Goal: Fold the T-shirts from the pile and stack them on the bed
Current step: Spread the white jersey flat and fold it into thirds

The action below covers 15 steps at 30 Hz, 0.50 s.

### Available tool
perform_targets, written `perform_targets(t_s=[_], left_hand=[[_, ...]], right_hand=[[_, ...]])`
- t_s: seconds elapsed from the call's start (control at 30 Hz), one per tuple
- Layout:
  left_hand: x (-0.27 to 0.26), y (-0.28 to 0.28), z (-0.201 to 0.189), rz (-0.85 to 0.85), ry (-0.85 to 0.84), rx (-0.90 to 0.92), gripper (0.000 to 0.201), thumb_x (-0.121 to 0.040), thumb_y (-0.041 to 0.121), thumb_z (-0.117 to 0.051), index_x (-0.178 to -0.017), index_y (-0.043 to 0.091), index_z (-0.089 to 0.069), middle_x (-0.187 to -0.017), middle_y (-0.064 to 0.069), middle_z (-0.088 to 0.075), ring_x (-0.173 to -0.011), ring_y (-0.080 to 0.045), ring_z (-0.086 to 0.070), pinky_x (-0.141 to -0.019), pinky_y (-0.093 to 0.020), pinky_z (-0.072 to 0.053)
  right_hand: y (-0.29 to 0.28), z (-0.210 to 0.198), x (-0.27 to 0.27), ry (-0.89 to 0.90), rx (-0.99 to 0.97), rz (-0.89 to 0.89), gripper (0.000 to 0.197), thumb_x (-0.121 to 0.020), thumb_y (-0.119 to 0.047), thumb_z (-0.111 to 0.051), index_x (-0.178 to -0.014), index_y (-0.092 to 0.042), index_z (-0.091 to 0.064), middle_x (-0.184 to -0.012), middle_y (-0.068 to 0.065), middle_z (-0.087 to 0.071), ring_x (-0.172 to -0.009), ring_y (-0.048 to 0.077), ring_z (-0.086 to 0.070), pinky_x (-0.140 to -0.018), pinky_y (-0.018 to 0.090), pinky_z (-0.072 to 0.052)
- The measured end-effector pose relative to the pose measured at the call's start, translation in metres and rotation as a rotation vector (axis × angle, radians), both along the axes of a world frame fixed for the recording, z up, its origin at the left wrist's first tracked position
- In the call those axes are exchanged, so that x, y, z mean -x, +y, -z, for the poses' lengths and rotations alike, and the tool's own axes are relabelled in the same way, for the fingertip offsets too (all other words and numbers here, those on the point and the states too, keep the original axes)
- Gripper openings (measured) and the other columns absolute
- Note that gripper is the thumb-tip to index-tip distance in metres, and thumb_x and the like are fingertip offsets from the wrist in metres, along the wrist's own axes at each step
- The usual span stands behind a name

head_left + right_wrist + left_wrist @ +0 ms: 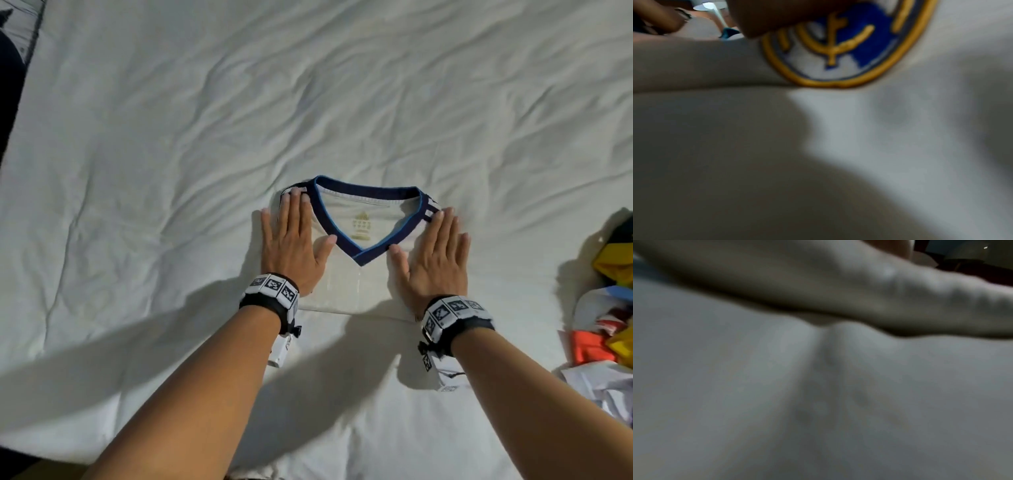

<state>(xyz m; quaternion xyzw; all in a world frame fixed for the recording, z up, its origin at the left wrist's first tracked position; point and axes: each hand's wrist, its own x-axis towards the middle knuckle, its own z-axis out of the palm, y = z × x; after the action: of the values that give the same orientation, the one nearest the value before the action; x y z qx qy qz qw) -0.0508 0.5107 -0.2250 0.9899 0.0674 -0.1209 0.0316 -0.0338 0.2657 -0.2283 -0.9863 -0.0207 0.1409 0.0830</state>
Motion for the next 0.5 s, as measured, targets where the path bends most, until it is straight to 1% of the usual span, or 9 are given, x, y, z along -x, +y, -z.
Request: perform_targets(t_s=[0.1, 0.17, 0.2, 0.27, 0.3, 0.37, 0.43, 0.5], left_hand=[[0.001, 0.01, -0.003, -0.128, -0.01, -0.003, 0.081, -0.102, 0.059, -0.015, -0.162, 0.006, -0.004, -0.171, -0.013, 0.001, -0.157, -0.033, 0.002, -0.122, -0.063, -0.006], [0.006, 0.002, -0.012, -0.163, -0.044, -0.007, 0.079, -0.102, 0.052, -0.019, -0.162, 0.003, -0.005, -0.17, -0.017, 0.004, -0.157, -0.035, 0.005, -0.122, -0.064, -0.005], [0.011, -0.008, -0.017, -0.138, -0.067, 0.002, 0.078, -0.102, 0.05, -0.023, -0.161, 0.002, -0.005, -0.169, -0.019, 0.005, -0.157, -0.035, 0.007, -0.122, -0.065, -0.003], [0.027, -0.035, -0.021, -0.025, -0.08, 0.043, 0.08, -0.1, 0.047, -0.03, -0.161, 0.002, -0.006, -0.169, -0.02, 0.008, -0.157, -0.033, 0.011, -0.122, -0.064, 0.0], [0.037, -0.046, -0.02, 0.018, -0.063, 0.059, 0.08, -0.101, 0.047, -0.032, -0.162, 0.003, -0.006, -0.169, -0.019, 0.008, -0.157, -0.032, 0.012, -0.123, -0.064, 0.001], [0.051, -0.055, -0.013, 0.024, -0.023, 0.052, 0.079, -0.103, 0.05, -0.032, -0.162, 0.005, -0.008, -0.17, -0.017, 0.006, -0.157, -0.03, 0.009, -0.123, -0.063, -0.001], [0.055, -0.05, -0.006, -0.019, 0.002, 0.011, 0.08, -0.103, 0.054, -0.029, -0.162, 0.006, -0.007, -0.17, -0.016, 0.005, -0.157, -0.031, 0.007, -0.123, -0.062, -0.003], [0.056, -0.04, -0.004, -0.109, 0.02, -0.006, 0.08, -0.103, 0.057, -0.024, -0.163, 0.007, -0.003, -0.169, -0.019, 0.007, -0.157, -0.035, 0.007, -0.123, -0.064, -0.002]], right_hand=[[-0.009, 0.001, -0.001, 0.047, 0.006, 0.028, 0.089, -0.1, -0.067, -0.006, -0.158, -0.001, 0.012, -0.168, 0.015, 0.015, -0.155, 0.024, 0.017, -0.125, 0.05, 0.003], [-0.006, -0.007, 0.001, 0.024, 0.001, 0.106, 0.09, -0.099, -0.067, -0.004, -0.158, 0.0, 0.012, -0.167, 0.018, 0.015, -0.154, 0.027, 0.018, -0.125, 0.052, 0.003], [0.0, -0.013, 0.004, -0.007, -0.008, 0.119, 0.089, -0.1, -0.066, -0.004, -0.158, 0.001, 0.011, -0.167, 0.019, 0.016, -0.154, 0.029, 0.018, -0.125, 0.052, 0.004], [0.018, -0.019, 0.019, -0.063, -0.032, 0.034, 0.086, -0.102, -0.062, -0.011, -0.158, 0.0, 0.009, -0.166, 0.02, 0.015, -0.155, 0.031, 0.016, -0.125, 0.048, 0.009], [0.027, -0.019, 0.029, -0.075, -0.041, -0.027, 0.085, -0.103, -0.06, -0.016, -0.159, 0.0, 0.006, -0.167, 0.02, 0.012, -0.155, 0.031, 0.014, -0.125, 0.047, 0.011], [0.038, -0.013, 0.046, -0.068, -0.057, -0.066, 0.084, -0.103, -0.057, -0.024, -0.16, 0.0, -0.001, -0.168, 0.018, 0.005, -0.156, 0.031, 0.009, -0.126, 0.049, 0.006], [0.034, -0.005, 0.053, -0.009, -0.036, -0.027, 0.083, -0.103, -0.058, -0.022, -0.161, -0.004, 0.002, -0.169, 0.014, 0.008, -0.156, 0.028, 0.011, -0.125, 0.051, 0.002], [0.025, -0.003, 0.053, 0.048, -0.033, -0.013, 0.079, -0.103, -0.059, -0.017, -0.161, -0.011, 0.007, -0.168, 0.013, 0.015, -0.155, 0.027, 0.017, -0.125, 0.052, 0.005]])
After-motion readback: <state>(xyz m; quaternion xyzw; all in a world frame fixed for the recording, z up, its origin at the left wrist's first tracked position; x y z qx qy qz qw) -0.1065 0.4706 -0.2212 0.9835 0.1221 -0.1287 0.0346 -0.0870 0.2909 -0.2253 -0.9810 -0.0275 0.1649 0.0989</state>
